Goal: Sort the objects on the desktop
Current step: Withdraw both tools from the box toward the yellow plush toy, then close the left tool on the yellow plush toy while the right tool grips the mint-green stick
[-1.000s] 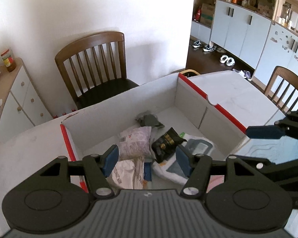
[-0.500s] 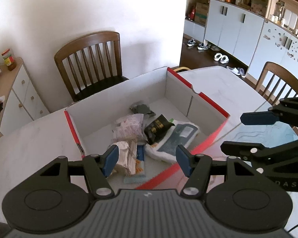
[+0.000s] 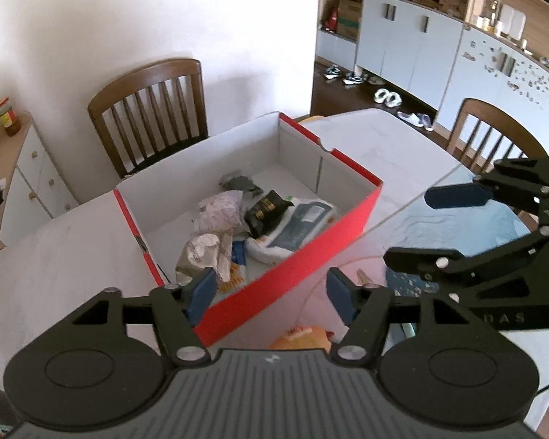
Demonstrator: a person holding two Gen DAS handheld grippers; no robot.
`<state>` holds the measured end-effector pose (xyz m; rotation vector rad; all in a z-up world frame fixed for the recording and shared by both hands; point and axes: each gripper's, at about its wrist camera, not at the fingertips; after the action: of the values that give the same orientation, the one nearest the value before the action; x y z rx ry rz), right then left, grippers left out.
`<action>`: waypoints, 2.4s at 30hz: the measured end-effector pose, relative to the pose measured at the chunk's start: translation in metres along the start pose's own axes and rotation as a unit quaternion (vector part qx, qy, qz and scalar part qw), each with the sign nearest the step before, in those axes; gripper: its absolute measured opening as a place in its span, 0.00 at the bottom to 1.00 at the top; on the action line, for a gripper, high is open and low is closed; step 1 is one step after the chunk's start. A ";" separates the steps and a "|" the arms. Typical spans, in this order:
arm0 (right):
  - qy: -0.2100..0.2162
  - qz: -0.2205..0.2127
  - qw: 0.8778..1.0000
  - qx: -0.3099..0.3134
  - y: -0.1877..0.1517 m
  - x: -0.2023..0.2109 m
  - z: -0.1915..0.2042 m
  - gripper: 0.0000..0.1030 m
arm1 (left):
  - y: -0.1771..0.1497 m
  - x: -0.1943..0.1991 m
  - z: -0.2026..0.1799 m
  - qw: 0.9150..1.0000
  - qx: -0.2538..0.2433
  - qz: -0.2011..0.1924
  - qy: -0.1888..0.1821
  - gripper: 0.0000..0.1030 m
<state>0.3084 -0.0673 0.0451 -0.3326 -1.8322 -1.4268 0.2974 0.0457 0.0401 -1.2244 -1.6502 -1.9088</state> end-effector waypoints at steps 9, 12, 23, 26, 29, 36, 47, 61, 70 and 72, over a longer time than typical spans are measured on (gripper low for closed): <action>-0.012 0.005 1.000 -0.011 -0.016 0.014 -0.003 0.63 | -0.017 0.014 -0.003 1.000 0.002 -0.002 -0.010 0.72; -0.016 0.008 1.000 -0.013 -0.023 0.017 -0.004 0.63 | -0.025 0.015 -0.005 1.000 0.001 0.000 -0.013 0.72; -0.034 0.024 0.998 -0.037 -0.052 0.013 -0.009 0.63 | -0.052 0.006 -0.008 1.000 0.003 0.001 -0.028 0.84; -0.036 0.030 0.998 -0.041 -0.059 0.011 -0.010 0.63 | -0.059 0.003 -0.006 0.999 0.005 0.000 -0.034 0.84; -0.037 0.036 0.998 -0.047 -0.066 0.008 -0.010 0.63 | -0.066 0.000 -0.005 0.999 0.007 -0.003 -0.036 0.90; -0.041 0.045 0.997 -0.053 -0.080 0.001 -0.010 0.63 | -0.078 -0.010 -0.005 0.999 0.001 -0.004 -0.041 1.00; -0.045 0.074 0.994 -0.073 -0.107 -0.022 -0.013 0.63 | -0.092 -0.045 -0.003 0.999 -0.014 0.015 -0.047 1.00; -0.043 0.109 0.989 -0.087 -0.132 -0.052 -0.018 0.62 | -0.096 -0.086 0.001 0.999 -0.020 0.018 -0.039 1.00; -0.047 0.115 0.989 -0.079 -0.138 -0.065 -0.013 0.57 | -0.097 -0.103 0.005 0.999 -0.017 0.025 -0.041 1.00; -0.046 0.119 0.989 -0.077 -0.140 -0.068 -0.012 0.55 | -0.098 -0.105 0.007 0.999 -0.016 0.025 -0.043 1.00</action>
<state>0.2711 -0.1085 -0.1006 -0.6834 -1.6926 -1.4078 0.2891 0.0496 -0.1032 -1.3640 -1.6208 -1.8848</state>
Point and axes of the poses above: each gripper's, at about its wrist camera, not at the fingertips, and x roughly against the way its jaws point, z to its left, y to its top, and after that the axes turned 4 degrees about -y, right-handed
